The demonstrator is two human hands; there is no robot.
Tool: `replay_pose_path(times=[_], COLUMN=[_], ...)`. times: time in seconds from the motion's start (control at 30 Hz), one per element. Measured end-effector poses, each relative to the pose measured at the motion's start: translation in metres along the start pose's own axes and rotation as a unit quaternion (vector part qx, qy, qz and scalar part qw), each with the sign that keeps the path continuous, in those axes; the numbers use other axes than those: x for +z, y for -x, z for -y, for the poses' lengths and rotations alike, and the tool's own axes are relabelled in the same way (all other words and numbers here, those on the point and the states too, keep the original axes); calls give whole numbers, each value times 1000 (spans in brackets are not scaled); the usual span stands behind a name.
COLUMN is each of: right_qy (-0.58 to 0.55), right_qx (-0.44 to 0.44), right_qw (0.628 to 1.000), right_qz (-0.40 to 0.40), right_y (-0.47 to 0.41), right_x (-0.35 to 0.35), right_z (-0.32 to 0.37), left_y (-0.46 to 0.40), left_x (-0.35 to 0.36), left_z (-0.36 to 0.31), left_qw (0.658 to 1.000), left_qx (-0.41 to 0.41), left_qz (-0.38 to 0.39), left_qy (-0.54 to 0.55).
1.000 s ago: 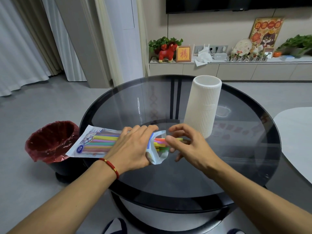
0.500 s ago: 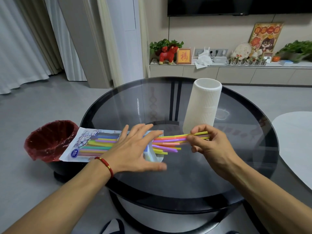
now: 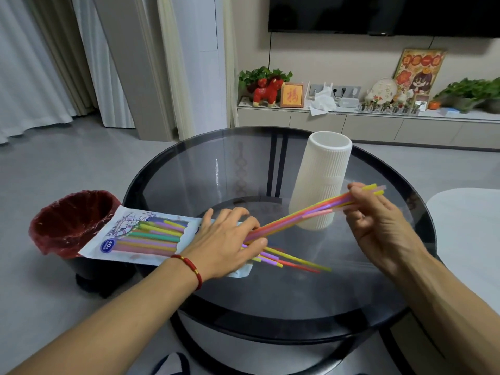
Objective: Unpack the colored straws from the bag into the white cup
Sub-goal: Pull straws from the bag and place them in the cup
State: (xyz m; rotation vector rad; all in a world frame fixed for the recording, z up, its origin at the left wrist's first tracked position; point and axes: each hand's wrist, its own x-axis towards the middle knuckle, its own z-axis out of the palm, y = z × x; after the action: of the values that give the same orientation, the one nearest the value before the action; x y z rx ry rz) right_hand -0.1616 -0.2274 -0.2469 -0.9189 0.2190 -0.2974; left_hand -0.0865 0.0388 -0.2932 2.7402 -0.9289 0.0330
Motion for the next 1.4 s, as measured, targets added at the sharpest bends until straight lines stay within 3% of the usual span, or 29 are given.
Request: replay_pose_path(times=[0.17,0.3,0.43,0.57,0.8,0.9,0.97,1.03,1.23,1.4], right_qy=[10,17,192,369,488,597,658,673,658,666], right_qx=[-3,35,27,-117,-304,-326,-273,-227,-239,-281], right_qw=[1000,996,977,919,818,733,702,704,715,691], right_qz=[-11,79,89,77,-21,-35,-14,-6,0,-10], right_y=[-1,4,11,10,16,13,8,5,2,-1], right_x=[8,9,25,35,35,30,27,23,24,25], right_z=[-7,-26,-68,-70,12,21,8,-2,-4,8], left_y=[-4,-5,-3,-3,-4,-5,-4,-2,-2,-3], left_x=[8,10,12,14,18,19,20,20,20,22], left_z=[-4,-6,-6,-7,1,-1,-2,-3,-4,-5], left_qw=[999,998,998,999,999,999,999,999,999,999], left_qx=[1,3,26,36,23,25,29,30,27,25], left_qz=[32,26,22,1,23,33,36,38,39,38], left_qy=[-39,-56,-43,-21,-20,-15,-13,-10,-7,-7])
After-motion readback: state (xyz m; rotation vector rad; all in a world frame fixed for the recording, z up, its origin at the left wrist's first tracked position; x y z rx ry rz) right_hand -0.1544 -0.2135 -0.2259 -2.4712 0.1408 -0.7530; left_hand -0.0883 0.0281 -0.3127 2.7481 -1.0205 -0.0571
